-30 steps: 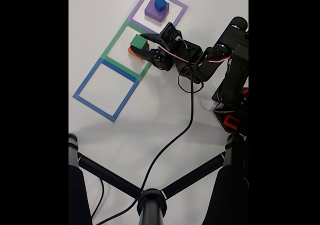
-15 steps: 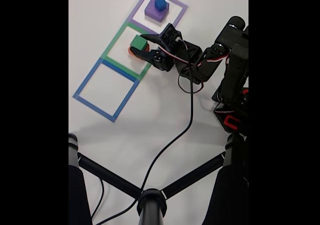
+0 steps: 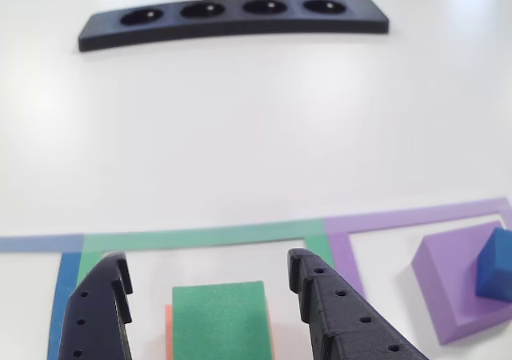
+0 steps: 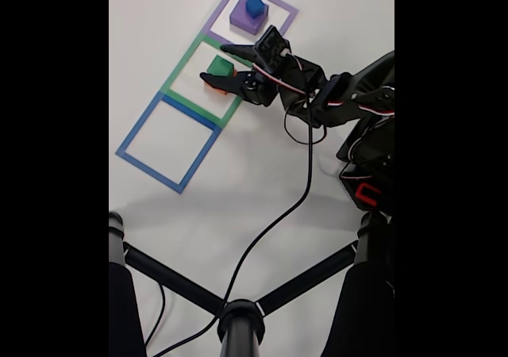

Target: Tower of hanoi

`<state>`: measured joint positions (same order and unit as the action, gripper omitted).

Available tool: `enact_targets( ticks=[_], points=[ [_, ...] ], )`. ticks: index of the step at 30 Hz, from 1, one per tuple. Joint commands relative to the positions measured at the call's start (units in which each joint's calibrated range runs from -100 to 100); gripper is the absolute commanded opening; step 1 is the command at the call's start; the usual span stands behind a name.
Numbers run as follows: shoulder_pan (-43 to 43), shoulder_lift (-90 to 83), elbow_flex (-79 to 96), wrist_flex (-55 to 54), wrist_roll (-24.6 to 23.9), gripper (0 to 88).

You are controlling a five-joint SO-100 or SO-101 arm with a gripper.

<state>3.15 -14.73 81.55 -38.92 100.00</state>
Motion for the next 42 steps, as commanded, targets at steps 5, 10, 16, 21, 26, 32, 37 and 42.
enact_targets(
  ticks=[5,10,16,21,26,32,37,42],
  points=[
    [1.7,-28.7,-13.7,50.5,0.0,8.1],
    [1.5,-35.4,-31.9,80.8,0.0,0.5],
    [3.7,-37.3,-51.6,104.8,0.0,0.1],
    [7.6,-37.0,-66.5,120.6,0.0,0.1],
    [12.2,-38.7,-73.1,127.5,0.0,0.1],
    [17.5,-40.8,-71.1,128.2,0.0,3.1],
    [20.4,-44.4,-58.6,117.6,0.0,8.6],
    [22.3,-47.8,-44.0,105.0,0.0,14.4]
  ],
)
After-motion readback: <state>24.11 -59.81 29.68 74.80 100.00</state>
